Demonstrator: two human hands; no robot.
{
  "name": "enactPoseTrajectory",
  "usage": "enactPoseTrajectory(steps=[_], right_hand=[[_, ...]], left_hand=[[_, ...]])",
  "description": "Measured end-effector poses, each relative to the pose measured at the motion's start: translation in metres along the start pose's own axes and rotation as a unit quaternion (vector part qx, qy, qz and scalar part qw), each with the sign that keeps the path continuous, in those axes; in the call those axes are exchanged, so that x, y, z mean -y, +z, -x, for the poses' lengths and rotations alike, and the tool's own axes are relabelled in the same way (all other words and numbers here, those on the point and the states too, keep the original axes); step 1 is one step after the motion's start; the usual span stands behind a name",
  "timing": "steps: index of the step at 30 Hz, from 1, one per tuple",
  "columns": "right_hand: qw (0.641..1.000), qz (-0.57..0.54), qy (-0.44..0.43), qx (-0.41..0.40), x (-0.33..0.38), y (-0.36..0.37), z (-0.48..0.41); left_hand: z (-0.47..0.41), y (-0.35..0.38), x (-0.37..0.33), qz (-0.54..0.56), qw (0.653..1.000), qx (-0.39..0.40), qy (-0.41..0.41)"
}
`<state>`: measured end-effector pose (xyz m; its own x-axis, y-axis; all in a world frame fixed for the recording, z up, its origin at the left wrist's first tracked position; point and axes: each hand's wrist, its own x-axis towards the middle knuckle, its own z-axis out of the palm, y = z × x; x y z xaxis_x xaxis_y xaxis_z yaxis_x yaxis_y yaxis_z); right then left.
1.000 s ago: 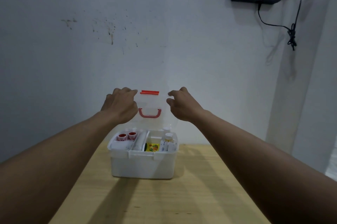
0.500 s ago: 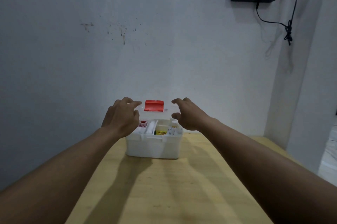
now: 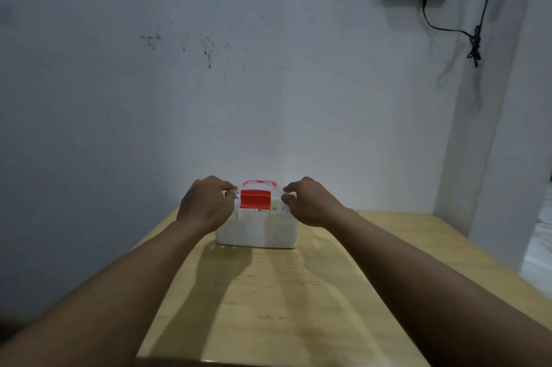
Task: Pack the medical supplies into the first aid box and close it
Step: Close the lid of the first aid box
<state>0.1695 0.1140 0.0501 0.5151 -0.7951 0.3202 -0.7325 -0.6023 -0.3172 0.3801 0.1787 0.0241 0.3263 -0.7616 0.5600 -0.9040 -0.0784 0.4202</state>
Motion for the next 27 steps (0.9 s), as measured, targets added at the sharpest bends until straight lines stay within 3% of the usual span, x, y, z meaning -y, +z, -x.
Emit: enactPoseTrajectory(steps=[4,10,15,19,27], right_hand=[[0.995,-0.063,0.053,-0.049,0.000,0.013,-0.007],[0.989,-0.072,0.110,-0.070,0.012,0.025,-0.012],[0.992,-0.068,0.106,-0.025,0.011,0.024,-0.009],[0.994,-0.042,0.099,-0.034,0.010,0.037,-0.005],[0.992,-0.038,0.077,-0.092,-0.003,0.069,0.001]], left_hand=[[-0.003,-0.002,-0.011,0.041,0.997,-0.011,-0.061],[-0.003,-0.003,-0.007,0.078,0.996,0.017,-0.050],[0.002,-0.001,0.007,0.024,0.998,0.054,0.007],[0.011,0.009,0.016,0.032,0.997,0.071,0.002],[0.020,0.031,0.020,0.072,0.997,0.004,0.027]])
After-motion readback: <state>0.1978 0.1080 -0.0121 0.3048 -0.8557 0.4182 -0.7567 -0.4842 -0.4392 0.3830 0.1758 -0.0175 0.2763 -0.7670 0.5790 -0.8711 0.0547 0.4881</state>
